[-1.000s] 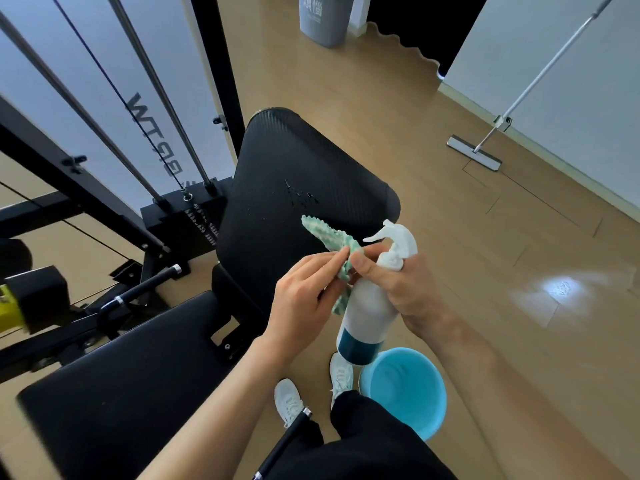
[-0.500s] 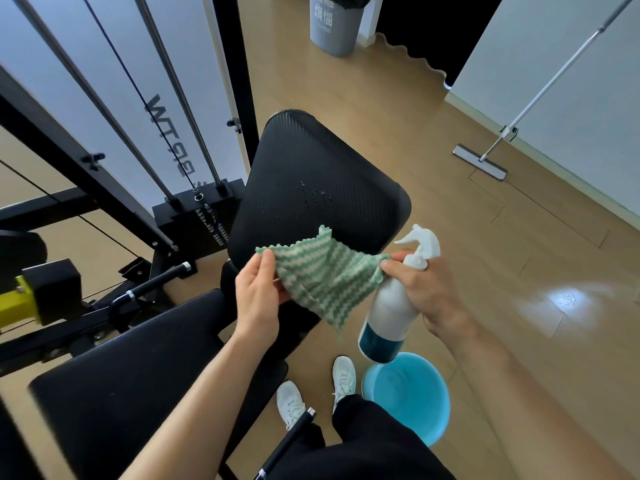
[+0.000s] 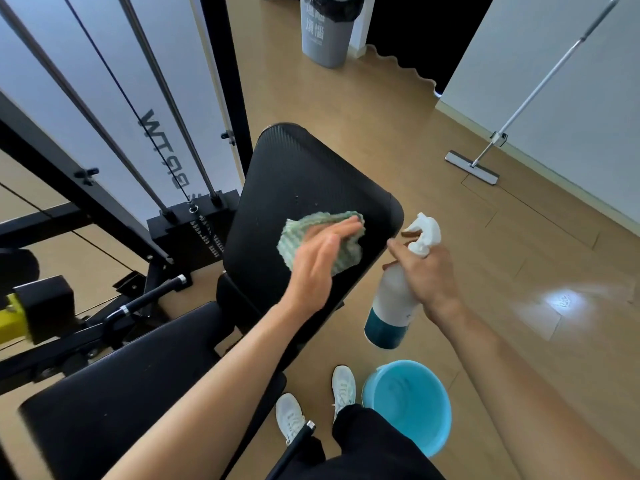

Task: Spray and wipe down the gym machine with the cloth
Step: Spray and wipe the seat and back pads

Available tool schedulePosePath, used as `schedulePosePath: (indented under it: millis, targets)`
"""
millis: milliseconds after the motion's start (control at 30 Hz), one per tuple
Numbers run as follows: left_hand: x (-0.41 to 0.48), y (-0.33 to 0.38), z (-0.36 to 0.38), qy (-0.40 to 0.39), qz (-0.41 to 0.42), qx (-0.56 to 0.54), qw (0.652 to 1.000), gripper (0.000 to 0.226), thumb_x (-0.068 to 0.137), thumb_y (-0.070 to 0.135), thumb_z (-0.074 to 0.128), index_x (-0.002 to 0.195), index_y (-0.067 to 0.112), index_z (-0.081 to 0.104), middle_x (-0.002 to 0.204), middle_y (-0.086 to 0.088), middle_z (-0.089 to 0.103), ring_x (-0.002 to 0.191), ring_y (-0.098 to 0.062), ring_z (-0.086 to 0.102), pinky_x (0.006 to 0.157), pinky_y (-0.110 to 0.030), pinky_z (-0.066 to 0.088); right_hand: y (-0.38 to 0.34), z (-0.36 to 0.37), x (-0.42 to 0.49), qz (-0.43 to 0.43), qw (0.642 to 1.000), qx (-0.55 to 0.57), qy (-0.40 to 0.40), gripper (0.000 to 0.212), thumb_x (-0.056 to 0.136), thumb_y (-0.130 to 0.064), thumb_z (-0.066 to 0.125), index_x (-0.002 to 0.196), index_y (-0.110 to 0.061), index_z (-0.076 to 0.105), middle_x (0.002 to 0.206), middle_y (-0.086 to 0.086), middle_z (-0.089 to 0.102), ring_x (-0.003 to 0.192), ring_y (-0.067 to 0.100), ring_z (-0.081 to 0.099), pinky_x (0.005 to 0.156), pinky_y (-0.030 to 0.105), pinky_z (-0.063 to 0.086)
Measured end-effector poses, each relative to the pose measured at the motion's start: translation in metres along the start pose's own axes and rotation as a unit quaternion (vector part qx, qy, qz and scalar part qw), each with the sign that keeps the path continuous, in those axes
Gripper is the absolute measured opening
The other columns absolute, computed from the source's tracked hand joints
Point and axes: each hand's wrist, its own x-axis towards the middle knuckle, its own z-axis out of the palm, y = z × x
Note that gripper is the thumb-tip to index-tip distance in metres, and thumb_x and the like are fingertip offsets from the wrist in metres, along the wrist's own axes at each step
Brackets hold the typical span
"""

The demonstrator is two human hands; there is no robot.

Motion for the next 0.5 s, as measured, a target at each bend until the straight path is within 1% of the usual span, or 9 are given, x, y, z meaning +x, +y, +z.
schedulePosePath:
  millis: [33,100,167,233,300,333,400,433,500]
  targets:
    - [0.005,-0.011,0.007,-0.027,0.038,0.075,0.996,0.043,0.108,0.024,0.034,0.131,0.013,0.068,0.143,-0.001,0.061,0.131,-0.018,0.053,0.111,-0.039,0.041,0.000,0.000,0.002,-0.005,1.000,-0.019,-0.007,0.021,0.082,-0.037,0.072,0.095,-0.026,0.061,0.086,0.009,0.075,0.082,0.030,0.075,0.082,0.044,0.057]
    - [0.010,-0.030,0.017,-0.039,0.080,0.199,0.976,0.040,0.106,0.022,0.042,0.142,0.019,0.058,0.153,0.001,0.048,0.134,-0.022,0.044,0.112,-0.042,0.039,0.001,-0.002,0.003,-0.028,0.998,-0.039,-0.040,0.017,0.081,-0.028,0.070,0.095,-0.023,0.062,0.098,0.015,0.073,0.081,0.030,0.075,0.081,0.044,0.059]
    - [0.012,-0.046,0.019,-0.066,0.064,0.264,0.960,0.053,0.104,0.031,0.043,0.157,0.031,0.033,0.166,0.006,0.024,0.141,-0.026,0.033,0.112,-0.045,0.037,0.007,-0.007,0.004,-0.041,0.997,-0.029,-0.063,0.018,0.085,-0.013,0.071,0.098,-0.023,0.062,0.113,0.017,0.069,0.076,0.027,0.076,0.076,0.037,0.060]
    - [0.019,-0.061,0.015,-0.102,0.059,0.299,0.947,0.068,0.104,0.044,0.036,0.162,0.042,0.000,0.171,0.018,-0.007,0.153,-0.025,0.016,0.116,-0.049,0.033,0.012,-0.010,0.004,-0.038,0.995,-0.002,-0.091,0.030,0.090,-0.002,0.072,0.113,-0.017,0.062,0.119,0.007,0.069,0.072,0.027,0.077,0.076,0.037,0.059]
    - [0.031,-0.073,0.010,-0.111,0.067,0.338,0.932,0.075,0.102,0.056,0.031,0.157,0.048,-0.019,0.166,0.022,-0.025,0.158,-0.018,-0.009,0.126,-0.051,0.015,0.014,-0.012,0.005,-0.046,0.993,0.004,-0.108,0.044,0.092,-0.004,0.075,0.132,-0.008,0.057,0.115,-0.016,0.071,0.074,0.028,0.078,0.082,0.044,0.060]
    - [0.038,-0.077,0.008,-0.103,0.062,0.352,0.928,0.077,0.100,0.062,0.031,0.156,0.049,-0.020,0.165,0.020,-0.029,0.157,-0.019,-0.020,0.126,-0.056,0.004,0.014,-0.014,0.006,-0.055,0.992,-0.003,-0.114,0.049,0.093,-0.008,0.077,0.137,-0.012,0.055,0.110,-0.017,0.073,0.076,0.029,0.078,0.086,0.045,0.060]
    - [0.054,-0.080,0.002,-0.055,0.034,0.371,0.926,0.082,0.095,0.072,0.029,0.159,0.046,-0.015,0.165,0.012,-0.032,0.155,-0.028,-0.026,0.119,-0.065,-0.010,0.007,-0.018,0.006,-0.081,0.988,-0.010,-0.133,0.045,0.094,-0.014,0.077,0.133,-0.025,0.057,0.088,-0.002,0.074,0.080,0.032,0.076,0.093,0.046,0.057]
    - [0.062,-0.081,0.000,-0.024,0.022,0.377,0.926,0.083,0.094,0.076,0.027,0.160,0.044,-0.011,0.166,0.007,-0.030,0.155,-0.034,-0.024,0.118,-0.067,-0.012,0.002,-0.021,0.005,-0.091,0.986,-0.007,-0.138,0.038,0.095,-0.015,0.076,0.127,-0.026,0.059,0.081,0.001,0.072,0.082,0.033,0.075,0.094,0.047,0.056]
    - [0.078,-0.081,-0.007,0.024,-0.011,0.371,0.928,0.085,0.094,0.076,0.025,0.163,0.037,-0.005,0.170,0.000,-0.021,0.156,-0.039,-0.018,0.118,-0.070,-0.013,-0.003,-0.028,0.002,-0.099,0.985,0.000,-0.141,0.025,0.095,-0.020,0.074,0.116,-0.025,0.061,0.079,0.002,0.071,0.083,0.034,0.074,0.094,0.048,0.056]
